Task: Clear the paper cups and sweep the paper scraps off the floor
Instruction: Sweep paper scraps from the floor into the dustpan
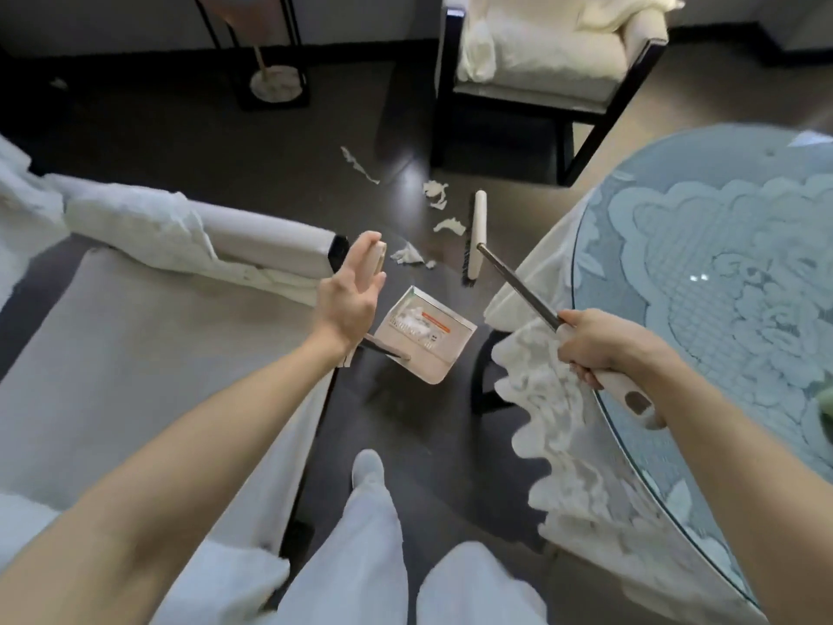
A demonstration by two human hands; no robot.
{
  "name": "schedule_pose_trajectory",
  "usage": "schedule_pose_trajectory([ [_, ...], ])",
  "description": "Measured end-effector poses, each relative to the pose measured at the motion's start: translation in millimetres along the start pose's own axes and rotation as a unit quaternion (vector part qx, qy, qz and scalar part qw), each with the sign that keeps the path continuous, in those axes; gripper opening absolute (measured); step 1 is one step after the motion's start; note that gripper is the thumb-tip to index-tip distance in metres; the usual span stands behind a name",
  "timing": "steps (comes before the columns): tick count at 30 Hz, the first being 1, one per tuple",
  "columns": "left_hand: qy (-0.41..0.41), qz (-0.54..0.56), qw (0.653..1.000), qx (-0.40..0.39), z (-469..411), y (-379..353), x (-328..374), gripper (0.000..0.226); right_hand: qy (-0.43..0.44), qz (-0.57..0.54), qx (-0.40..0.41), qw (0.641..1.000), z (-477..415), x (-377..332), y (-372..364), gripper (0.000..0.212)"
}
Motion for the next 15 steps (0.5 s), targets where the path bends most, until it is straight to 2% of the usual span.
schedule_pose_trajectory([
  [5,-0.034,-0.007,0.999,-0.033,-107.4,-19.8,26.9,0.045,-0.030,0.007,0.022,0.999,-62.9,-49.9,33.0,0.050],
  [12,-0.045,-0.037,0.995,-0.083,-248.7,-70.4,52.2,0.046,-0.062,0.040,0.009,0.997,-171.4,-86.3,68.1,0.043],
  [15,-0.045,-0.041,0.995,-0.085,-306.9,-95.5,62.0,0.045,-0.072,0.016,-0.007,0.997,-225.8,-101.8,88.8,0.022],
])
Point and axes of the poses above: each hand's wrist, its own z-axis away from the middle knuckle, its own y-axis out of the back of the hand, x = y × z, the point moved 6 cm from there along -z, towards the middle knuckle, and after that the axes turned 14 degrees about x, right-handed, at the moved point
